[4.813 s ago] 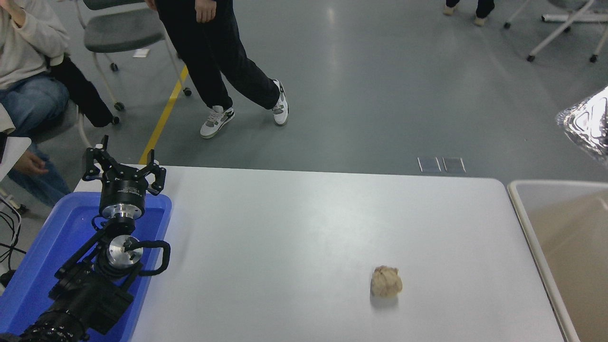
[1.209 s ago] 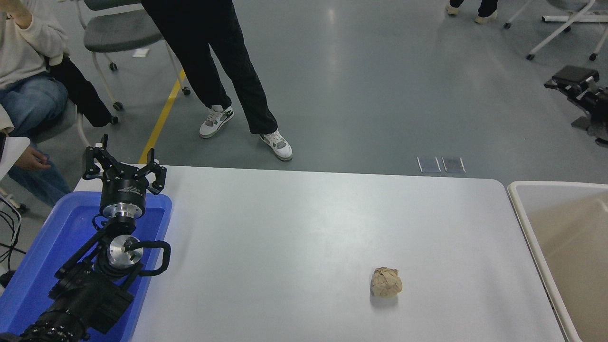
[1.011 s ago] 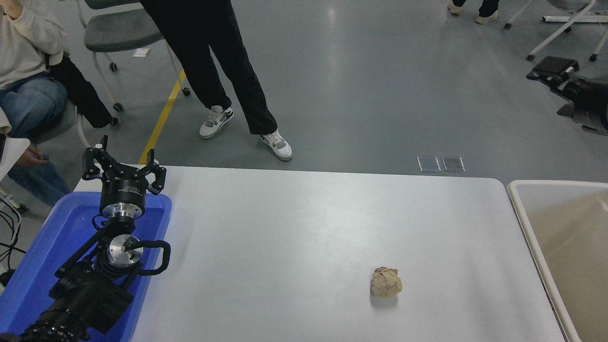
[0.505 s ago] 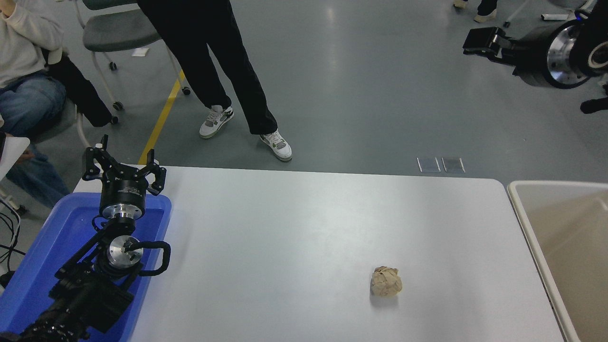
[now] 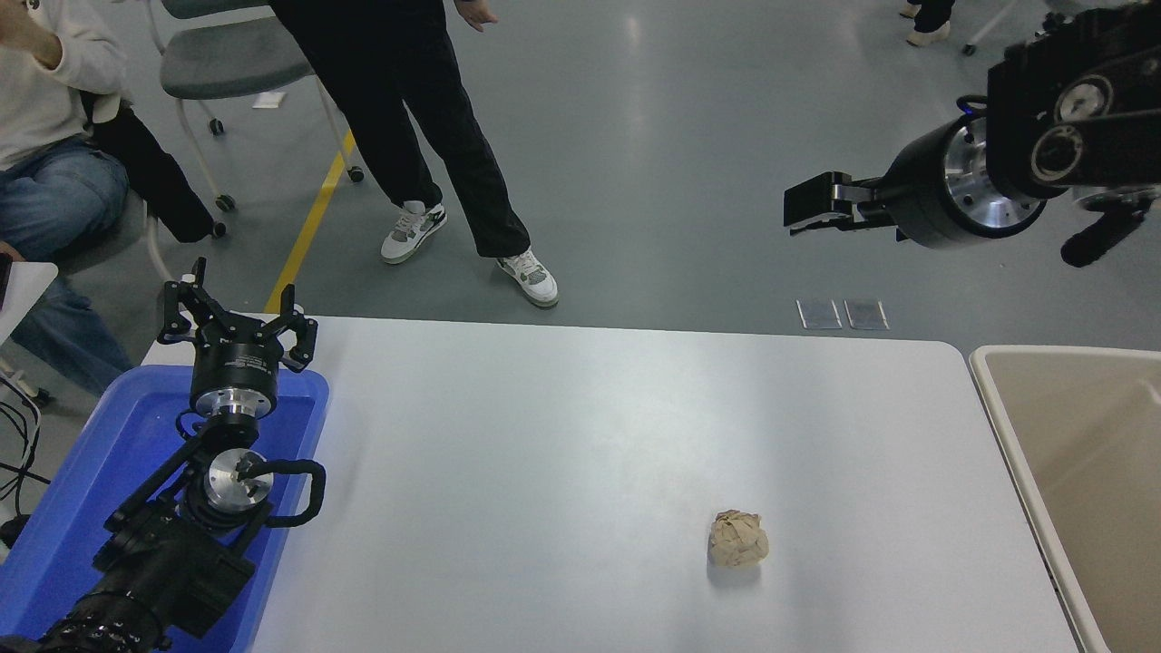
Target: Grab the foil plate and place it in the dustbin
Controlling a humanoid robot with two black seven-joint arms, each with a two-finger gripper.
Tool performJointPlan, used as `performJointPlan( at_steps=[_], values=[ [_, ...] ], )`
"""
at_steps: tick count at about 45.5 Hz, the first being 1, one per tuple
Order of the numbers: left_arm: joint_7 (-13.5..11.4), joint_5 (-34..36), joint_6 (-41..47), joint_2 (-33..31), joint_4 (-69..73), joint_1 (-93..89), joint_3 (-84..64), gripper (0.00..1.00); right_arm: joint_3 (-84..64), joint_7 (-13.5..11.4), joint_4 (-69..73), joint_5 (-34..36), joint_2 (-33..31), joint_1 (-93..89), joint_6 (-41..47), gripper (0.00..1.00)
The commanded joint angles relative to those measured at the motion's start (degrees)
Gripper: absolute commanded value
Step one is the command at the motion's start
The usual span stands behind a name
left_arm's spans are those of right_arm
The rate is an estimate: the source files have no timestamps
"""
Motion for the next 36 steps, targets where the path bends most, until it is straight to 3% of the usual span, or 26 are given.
performJointPlan(
  at_steps=[1,12,36],
  values=[
    [0.0,0.0,0.01,0.03,0.02,0.07,0.0,0.99,0.22,0.3,1.77,0.18,1.37,3.51,12.86,1.0],
    [0.0,0.0,0.01,-0.05,0.02,-0.01,0.0,0.99,-3.38,0.12,1.77,0.54,1.45,4.04,16.04,1.0],
    [0.0,0.0,0.01,-0.06,-0.15,-0.01,0.0,0.99,-5.05,0.3,1.25,0.27,7.08,3.33,12.26,1.0]
  ],
)
